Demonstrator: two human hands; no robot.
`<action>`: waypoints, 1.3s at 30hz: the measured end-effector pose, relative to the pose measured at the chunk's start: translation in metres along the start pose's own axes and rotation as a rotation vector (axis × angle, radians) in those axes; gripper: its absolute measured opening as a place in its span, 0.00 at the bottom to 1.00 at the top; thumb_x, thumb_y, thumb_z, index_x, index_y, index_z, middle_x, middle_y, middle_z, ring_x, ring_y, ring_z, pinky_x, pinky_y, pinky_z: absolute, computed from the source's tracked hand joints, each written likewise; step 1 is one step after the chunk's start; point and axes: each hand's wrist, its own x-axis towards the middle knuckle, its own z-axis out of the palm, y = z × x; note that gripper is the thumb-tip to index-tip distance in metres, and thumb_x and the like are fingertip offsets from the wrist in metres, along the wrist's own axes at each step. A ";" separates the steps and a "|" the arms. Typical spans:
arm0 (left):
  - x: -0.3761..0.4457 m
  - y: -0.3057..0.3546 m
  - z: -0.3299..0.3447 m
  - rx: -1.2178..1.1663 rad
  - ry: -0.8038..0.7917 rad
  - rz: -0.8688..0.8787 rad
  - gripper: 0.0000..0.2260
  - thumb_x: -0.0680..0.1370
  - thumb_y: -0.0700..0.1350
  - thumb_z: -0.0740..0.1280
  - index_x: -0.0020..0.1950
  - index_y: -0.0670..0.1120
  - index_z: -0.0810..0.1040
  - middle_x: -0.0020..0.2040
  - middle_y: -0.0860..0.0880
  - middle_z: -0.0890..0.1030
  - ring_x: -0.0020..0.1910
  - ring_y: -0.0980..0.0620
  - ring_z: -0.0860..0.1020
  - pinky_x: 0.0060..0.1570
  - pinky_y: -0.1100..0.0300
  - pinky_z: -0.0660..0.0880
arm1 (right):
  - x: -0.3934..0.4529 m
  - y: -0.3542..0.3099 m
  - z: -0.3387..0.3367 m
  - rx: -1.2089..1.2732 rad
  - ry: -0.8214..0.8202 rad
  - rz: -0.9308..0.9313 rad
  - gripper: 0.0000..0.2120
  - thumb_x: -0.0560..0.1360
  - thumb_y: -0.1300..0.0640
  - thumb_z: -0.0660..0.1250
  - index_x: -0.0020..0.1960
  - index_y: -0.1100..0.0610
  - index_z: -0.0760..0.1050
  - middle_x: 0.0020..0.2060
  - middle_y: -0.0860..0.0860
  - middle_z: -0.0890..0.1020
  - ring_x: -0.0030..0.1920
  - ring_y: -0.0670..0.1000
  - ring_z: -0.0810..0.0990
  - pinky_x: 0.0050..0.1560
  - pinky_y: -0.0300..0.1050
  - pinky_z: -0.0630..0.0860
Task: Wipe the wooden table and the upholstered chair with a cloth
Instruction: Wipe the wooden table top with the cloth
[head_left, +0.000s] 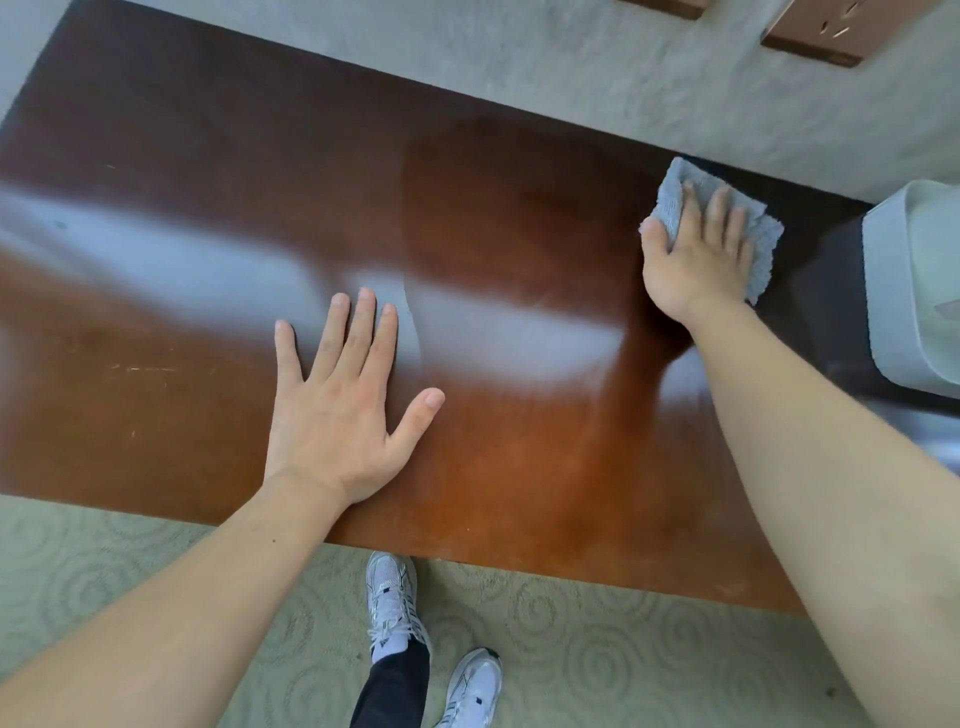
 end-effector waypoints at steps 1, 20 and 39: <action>0.000 0.000 0.000 0.004 -0.001 0.000 0.40 0.79 0.69 0.36 0.82 0.45 0.51 0.83 0.44 0.52 0.82 0.45 0.48 0.75 0.32 0.47 | -0.006 -0.006 0.002 0.000 0.010 -0.006 0.32 0.81 0.38 0.41 0.81 0.49 0.41 0.81 0.55 0.42 0.80 0.58 0.39 0.77 0.59 0.38; 0.000 0.000 -0.003 -0.027 -0.017 -0.009 0.39 0.80 0.67 0.36 0.82 0.42 0.51 0.83 0.45 0.50 0.82 0.47 0.47 0.76 0.33 0.47 | -0.221 -0.061 0.060 -0.086 -0.069 -0.640 0.30 0.82 0.40 0.49 0.81 0.45 0.47 0.81 0.48 0.48 0.80 0.53 0.43 0.78 0.58 0.45; -0.001 -0.001 -0.002 -0.033 -0.012 0.002 0.42 0.78 0.70 0.34 0.82 0.42 0.48 0.83 0.45 0.48 0.82 0.47 0.45 0.77 0.35 0.44 | -0.156 -0.113 0.048 -0.037 -0.017 -0.589 0.29 0.83 0.41 0.46 0.81 0.47 0.47 0.81 0.50 0.47 0.80 0.53 0.41 0.78 0.56 0.41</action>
